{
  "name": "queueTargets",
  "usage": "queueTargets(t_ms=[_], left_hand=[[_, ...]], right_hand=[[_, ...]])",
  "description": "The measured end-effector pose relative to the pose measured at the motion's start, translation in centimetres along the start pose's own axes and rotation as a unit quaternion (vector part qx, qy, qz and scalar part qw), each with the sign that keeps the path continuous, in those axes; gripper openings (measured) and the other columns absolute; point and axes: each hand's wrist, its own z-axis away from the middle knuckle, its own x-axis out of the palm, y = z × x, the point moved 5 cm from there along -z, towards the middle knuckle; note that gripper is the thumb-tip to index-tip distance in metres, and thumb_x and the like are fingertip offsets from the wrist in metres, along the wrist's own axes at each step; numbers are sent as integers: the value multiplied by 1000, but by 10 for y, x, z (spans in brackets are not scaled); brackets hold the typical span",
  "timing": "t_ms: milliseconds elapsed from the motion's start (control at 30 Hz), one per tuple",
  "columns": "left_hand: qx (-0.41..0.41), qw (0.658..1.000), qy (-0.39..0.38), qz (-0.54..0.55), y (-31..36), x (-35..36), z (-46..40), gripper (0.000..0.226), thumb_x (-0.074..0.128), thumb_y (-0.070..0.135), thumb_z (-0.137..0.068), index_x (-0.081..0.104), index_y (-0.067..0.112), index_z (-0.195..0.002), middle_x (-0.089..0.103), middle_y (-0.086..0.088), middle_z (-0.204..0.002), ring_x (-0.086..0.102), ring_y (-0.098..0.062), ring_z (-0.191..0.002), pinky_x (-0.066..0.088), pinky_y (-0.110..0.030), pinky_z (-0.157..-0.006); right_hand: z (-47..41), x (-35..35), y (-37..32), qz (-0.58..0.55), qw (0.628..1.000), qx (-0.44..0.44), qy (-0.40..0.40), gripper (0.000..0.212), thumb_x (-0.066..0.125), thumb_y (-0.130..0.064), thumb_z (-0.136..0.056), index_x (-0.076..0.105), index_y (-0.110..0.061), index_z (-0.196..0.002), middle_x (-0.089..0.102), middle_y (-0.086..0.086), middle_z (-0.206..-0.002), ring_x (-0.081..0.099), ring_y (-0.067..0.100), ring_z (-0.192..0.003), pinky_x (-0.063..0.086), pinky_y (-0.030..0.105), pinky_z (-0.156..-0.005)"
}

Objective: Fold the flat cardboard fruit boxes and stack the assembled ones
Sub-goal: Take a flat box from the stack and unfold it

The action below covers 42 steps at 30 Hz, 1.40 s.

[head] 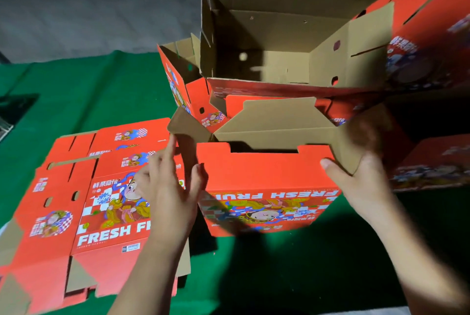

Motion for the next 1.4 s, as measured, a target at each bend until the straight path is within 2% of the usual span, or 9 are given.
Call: queueTargets(t_ms=[167, 300, 567, 633, 767, 933, 1100, 1233, 1400], left_hand=[[0, 978, -124, 169, 0, 9, -18, 87, 66, 5, -93, 13, 19, -159, 49, 3, -109, 56, -11, -93, 51, -34, -85], [28, 972, -159, 169, 5, 13, -23, 97, 63, 3, -90, 0, 23, -162, 44, 18, -100, 53, -4, -84, 42, -13, -76], [17, 994, -109, 9, 17, 15, -28, 84, 51, 13, -79, 33, 46, -153, 33, 9, -94, 33, -20, -85, 30, -38, -71], [-48, 994, -79, 66, 17, 19, -31, 54, 51, 26, -89, 51, 50, -138, 42, 8, -100, 41, -25, -90, 39, -38, -73], [37, 993, -109, 39, 25, 19, -26, 102, 42, -6, -78, 15, 45, -161, 38, -5, -120, 45, -27, -104, 48, -42, -92], [60, 988, -145, 10, 34, 32, -23, 80, 51, -12, -81, 43, 28, -150, 46, -8, -117, 55, -37, -104, 49, -51, -93], [110, 971, -211, -19, 35, 31, -25, 65, 50, 6, -77, 50, 16, -141, 47, -3, -136, 48, -31, -122, 41, -48, -101], [88, 939, -309, 126, 46, 38, -23, 69, 44, -8, -81, 41, 21, -143, 27, 19, -157, 24, 7, -147, 25, -26, -123], [153, 940, -305, -2, 43, 44, -17, 41, 54, 35, -99, 55, 32, -140, 49, 18, -147, 35, -22, -133, 31, -46, -116]], right_hand=[[5, 11, -27, 156, 978, -120, -75, 106, 61, 3, -85, 1, -35, -164, 9, -1, -172, 9, 23, -159, 12, 37, -128], [11, 14, -55, 237, 949, -205, -42, 98, 55, 13, -73, 39, -35, -156, 0, -6, -173, 5, 30, -158, 24, 50, -123], [8, 47, -81, 363, 893, -262, -35, 55, 60, -5, -83, 66, -23, -134, 62, 2, -139, 35, 33, -147, 13, 45, -125], [3, 58, -81, 429, 867, -231, -103, 72, 46, -6, -84, 46, -28, -153, 42, 10, -159, 14, 33, -155, -8, 44, -127], [-13, 67, -77, 496, 830, -194, -168, 81, 36, -22, -93, 0, -36, -163, 9, 16, -170, -21, 30, -155, -25, 46, -120], [-16, 79, -74, 479, 845, -136, -195, 79, 7, -63, -89, 5, -37, -164, -8, 16, -171, -44, 28, -146, -21, 48, -122], [3, 82, -78, 418, 867, -209, -173, 69, 21, -47, -93, 28, -31, -160, 3, 11, -172, -2, 26, -159, 1, 45, -128], [-9, 81, -58, 317, 890, -88, -317, 79, 28, -56, -91, -21, -53, -153, -35, -22, -161, 48, 33, -138, 36, 48, -104], [-9, 87, -55, 290, 892, -63, -342, 87, 34, -60, -89, -30, -56, -148, -48, -25, -152, 26, 34, -152, 31, 54, -114]])
